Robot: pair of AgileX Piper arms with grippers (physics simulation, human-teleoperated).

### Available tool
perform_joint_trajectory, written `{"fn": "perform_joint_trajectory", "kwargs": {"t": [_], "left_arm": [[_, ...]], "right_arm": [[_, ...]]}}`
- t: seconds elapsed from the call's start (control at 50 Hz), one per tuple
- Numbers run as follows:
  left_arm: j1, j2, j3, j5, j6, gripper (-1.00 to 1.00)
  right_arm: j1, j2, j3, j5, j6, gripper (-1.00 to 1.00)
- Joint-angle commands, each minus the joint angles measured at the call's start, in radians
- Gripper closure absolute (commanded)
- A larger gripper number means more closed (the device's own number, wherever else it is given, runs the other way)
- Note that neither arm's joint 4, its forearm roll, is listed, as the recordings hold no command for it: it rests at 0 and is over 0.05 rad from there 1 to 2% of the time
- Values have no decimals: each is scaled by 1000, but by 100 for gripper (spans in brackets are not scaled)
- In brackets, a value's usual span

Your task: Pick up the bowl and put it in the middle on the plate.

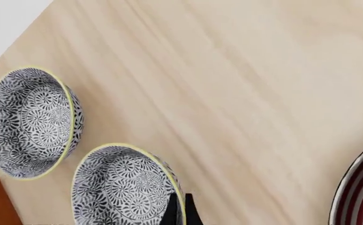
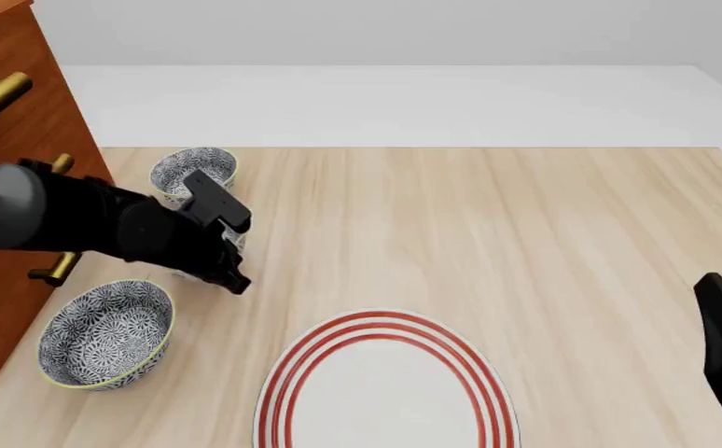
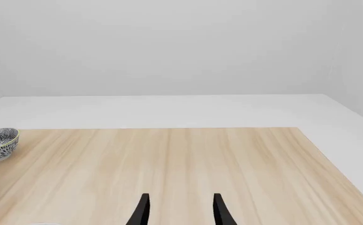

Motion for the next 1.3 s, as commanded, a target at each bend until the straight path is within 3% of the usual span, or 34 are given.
{"fn": "perform_joint_trajectory", "kwargs": {"t": [0.02, 0.32, 0.7, 0.9, 1.12, 1.2, 1.3], "left_arm": [[5, -41, 0, 29, 24, 100], [-14, -105, 20, 51, 20, 100], [-118, -186, 26, 89, -5, 100], [-245, -224, -16, 154, -67, 100], [-335, -271, -37, 198, -51, 100], [-412, -295, -68, 238, -116, 100], [-442, -312, -60, 244, -91, 100]], "right_arm": [[0, -1, 1, 0, 0, -100], [0, 3, 2, -4, 0, -100], [0, 2, 1, -3, 1, -100], [0, 0, 0, 0, 1, -100], [0, 3, 1, -4, 0, -100], [0, 0, -1, 2, 0, -100], [0, -1, 0, 1, 0, -100]]}}
